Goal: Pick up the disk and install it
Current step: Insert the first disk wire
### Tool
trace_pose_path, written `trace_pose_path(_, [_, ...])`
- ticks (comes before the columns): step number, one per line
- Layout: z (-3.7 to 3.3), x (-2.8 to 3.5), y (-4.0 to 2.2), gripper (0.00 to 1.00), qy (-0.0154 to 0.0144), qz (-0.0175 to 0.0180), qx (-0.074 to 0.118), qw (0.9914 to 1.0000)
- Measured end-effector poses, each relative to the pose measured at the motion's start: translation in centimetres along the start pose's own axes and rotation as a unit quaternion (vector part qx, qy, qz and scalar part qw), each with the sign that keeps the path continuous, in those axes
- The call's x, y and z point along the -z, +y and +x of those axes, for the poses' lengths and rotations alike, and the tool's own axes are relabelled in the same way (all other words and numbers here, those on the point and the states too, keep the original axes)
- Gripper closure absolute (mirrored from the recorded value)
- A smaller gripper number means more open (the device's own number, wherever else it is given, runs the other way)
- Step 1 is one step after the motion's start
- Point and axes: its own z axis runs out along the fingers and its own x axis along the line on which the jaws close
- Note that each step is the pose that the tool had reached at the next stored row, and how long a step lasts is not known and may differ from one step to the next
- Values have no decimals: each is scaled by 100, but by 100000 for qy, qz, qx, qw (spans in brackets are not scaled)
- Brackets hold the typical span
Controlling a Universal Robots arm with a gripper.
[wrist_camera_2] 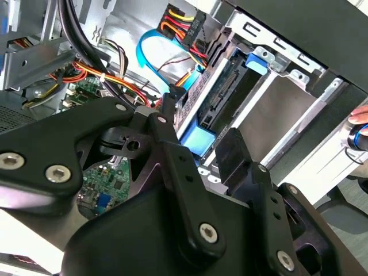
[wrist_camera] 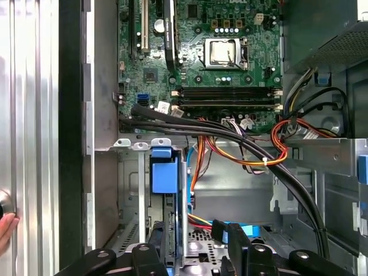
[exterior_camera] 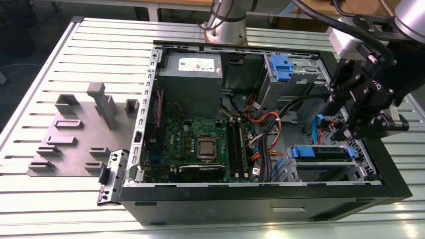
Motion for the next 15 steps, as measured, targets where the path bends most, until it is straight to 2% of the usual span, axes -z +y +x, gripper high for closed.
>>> trace_pose_path(6, [-19, -30, -27, 45, -234, -32, 4, 100000])
trace_pose_path(15, [-29, -151, -49, 45, -266, -302, 4, 99999])
